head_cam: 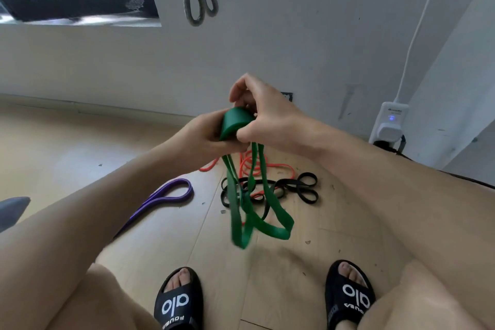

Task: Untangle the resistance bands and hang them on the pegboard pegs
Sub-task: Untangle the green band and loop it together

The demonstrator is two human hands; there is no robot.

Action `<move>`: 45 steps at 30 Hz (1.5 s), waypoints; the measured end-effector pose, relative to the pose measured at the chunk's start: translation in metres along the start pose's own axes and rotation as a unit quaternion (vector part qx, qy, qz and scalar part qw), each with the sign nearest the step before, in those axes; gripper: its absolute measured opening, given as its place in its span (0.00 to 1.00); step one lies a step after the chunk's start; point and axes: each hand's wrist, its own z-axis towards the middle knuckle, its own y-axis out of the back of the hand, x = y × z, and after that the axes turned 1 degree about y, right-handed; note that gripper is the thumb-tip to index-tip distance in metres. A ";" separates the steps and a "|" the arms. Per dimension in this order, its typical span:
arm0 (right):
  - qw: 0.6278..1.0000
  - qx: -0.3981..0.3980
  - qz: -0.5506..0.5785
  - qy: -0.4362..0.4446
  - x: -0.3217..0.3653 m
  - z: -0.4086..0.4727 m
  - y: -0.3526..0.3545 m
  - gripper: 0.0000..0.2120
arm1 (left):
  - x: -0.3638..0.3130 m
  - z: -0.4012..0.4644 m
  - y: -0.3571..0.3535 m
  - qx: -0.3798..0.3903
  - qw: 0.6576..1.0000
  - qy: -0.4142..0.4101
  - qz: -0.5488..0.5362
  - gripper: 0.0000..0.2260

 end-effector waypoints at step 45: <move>0.930 -0.170 0.313 -0.090 0.019 0.008 -0.003 0.20 | 0.004 0.015 -0.027 -0.049 0.997 0.045 -0.026 0.19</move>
